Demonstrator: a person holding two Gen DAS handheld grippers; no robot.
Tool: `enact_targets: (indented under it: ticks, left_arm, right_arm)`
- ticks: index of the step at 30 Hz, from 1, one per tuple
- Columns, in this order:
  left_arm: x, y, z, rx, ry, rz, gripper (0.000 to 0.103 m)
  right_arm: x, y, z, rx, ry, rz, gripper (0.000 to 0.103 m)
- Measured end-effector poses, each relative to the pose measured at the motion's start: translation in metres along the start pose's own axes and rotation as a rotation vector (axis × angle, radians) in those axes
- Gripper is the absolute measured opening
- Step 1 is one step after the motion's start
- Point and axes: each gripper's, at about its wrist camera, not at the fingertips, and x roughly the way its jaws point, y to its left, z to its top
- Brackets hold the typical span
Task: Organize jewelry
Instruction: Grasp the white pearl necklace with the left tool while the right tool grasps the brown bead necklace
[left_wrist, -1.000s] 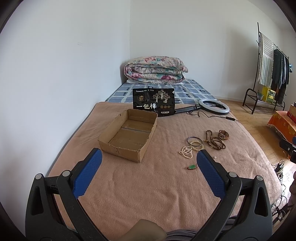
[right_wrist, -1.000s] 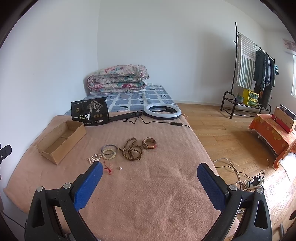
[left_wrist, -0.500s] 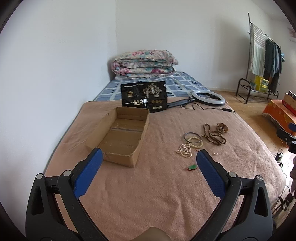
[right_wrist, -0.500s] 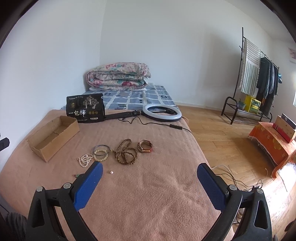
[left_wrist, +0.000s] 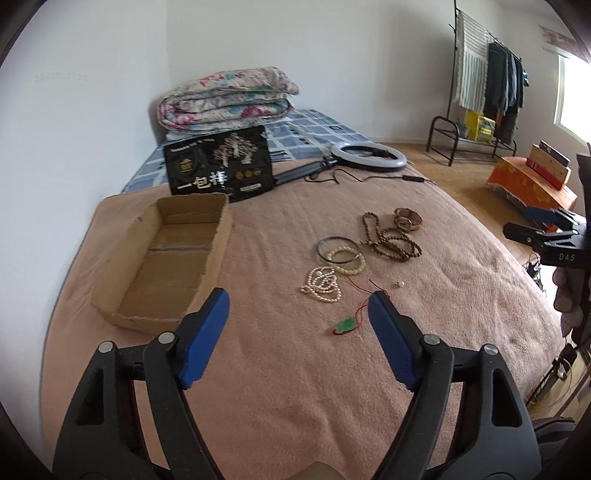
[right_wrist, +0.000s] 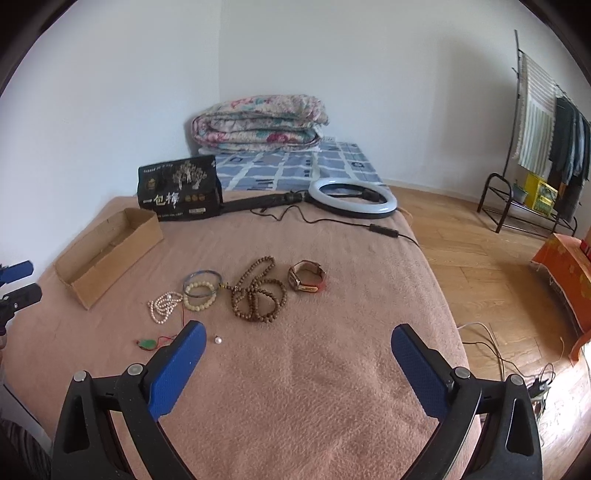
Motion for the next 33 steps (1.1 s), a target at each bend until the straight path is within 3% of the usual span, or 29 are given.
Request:
enact_targets:
  ticks: [5,13,22,33]
  left_arm:
    - [0.034,-0.011,0.004,0.021,0.043,-0.042,0.063]
    - [0.094,-0.019,0.001,0.012,0.145,-0.114,0.047]
    - [0.161,-0.024,-0.007,-0.037,0.257,-0.144,0.046]
    - [0.197,-0.017,-0.01,-0.079,0.308,-0.132,0.046]
  right_arm:
    - [0.027,-0.001,0.007,-0.035,0.043,0.045,0.097]
    - [0.08,0.001,0.014,-0.052,0.129,0.113,0.089]
    - [0.13,0.011,0.021,-0.064,0.211,0.19,0.082]
    - [0.18,0.041,0.028,-0.131,0.295,0.25,0.079]
